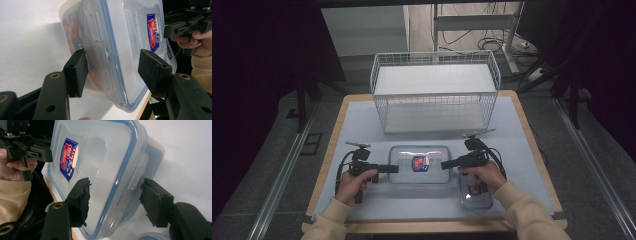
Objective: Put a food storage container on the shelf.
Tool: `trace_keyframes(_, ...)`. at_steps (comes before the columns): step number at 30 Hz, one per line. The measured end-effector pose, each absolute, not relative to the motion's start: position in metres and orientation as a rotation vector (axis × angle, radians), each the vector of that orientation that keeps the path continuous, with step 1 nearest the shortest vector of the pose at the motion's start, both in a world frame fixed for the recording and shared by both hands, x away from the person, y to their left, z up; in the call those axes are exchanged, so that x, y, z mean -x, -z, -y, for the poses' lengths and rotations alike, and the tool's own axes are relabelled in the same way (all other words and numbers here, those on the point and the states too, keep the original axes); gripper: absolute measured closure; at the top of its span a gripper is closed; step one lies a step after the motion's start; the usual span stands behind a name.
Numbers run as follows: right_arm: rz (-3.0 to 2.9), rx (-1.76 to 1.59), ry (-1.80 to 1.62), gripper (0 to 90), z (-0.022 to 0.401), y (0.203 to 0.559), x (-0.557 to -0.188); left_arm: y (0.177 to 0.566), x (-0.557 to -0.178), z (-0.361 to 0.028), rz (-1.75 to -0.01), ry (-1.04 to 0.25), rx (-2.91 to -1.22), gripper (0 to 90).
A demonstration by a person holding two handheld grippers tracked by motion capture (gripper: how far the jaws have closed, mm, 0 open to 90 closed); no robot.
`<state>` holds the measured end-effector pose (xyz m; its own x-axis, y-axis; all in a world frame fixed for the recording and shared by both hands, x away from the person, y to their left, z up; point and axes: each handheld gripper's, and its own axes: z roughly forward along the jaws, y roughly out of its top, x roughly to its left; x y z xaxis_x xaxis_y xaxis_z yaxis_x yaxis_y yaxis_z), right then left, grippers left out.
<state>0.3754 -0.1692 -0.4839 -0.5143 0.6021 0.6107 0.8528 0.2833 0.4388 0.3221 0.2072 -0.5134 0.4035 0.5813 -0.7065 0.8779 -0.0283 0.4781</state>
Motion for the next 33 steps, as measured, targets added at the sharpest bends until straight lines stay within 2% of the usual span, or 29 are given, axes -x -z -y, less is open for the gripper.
trace_keyframes(18, 2.214, 1.308, 1.164, 49.3, 0.178, 0.483, -0.362, 0.515, -0.318, -0.214, -1.206, 0.397, -1.714, 48.3)
trace_keyframes(33, 2.161, 1.352, 1.184, 51.5, 0.18, 0.483, -0.357, 0.513, -0.315, -0.214, -1.208, 0.386, -1.707, 51.1)
